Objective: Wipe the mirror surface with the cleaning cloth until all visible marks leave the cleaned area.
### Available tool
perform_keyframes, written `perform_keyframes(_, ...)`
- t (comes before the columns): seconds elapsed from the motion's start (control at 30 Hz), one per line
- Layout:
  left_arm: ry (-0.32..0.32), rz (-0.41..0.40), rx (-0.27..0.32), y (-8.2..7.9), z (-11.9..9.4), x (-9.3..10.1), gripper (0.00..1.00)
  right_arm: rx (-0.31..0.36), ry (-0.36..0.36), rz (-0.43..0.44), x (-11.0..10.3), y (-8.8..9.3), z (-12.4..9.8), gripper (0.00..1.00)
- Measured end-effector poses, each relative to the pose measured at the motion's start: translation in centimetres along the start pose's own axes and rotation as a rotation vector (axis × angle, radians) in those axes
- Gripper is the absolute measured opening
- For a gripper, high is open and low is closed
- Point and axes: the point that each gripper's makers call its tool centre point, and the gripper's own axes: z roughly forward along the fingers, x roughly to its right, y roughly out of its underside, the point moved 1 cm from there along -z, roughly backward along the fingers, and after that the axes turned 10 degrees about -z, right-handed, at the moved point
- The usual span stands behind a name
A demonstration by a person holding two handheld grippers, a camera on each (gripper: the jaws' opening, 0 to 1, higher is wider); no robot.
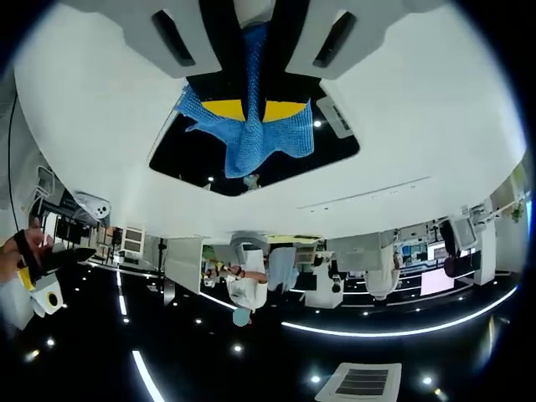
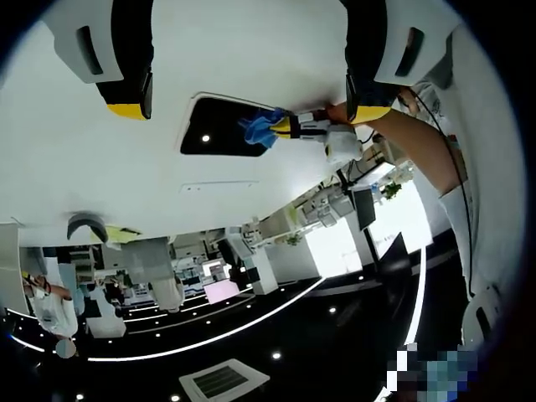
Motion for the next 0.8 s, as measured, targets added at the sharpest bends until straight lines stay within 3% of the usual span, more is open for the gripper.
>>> perform_keyframes(0.8,0.015,0.011,-0.001,0.36,-0.54,0.54,0.03,-0.01,0.001,0.008,0.18,0.45,0.18,0.96)
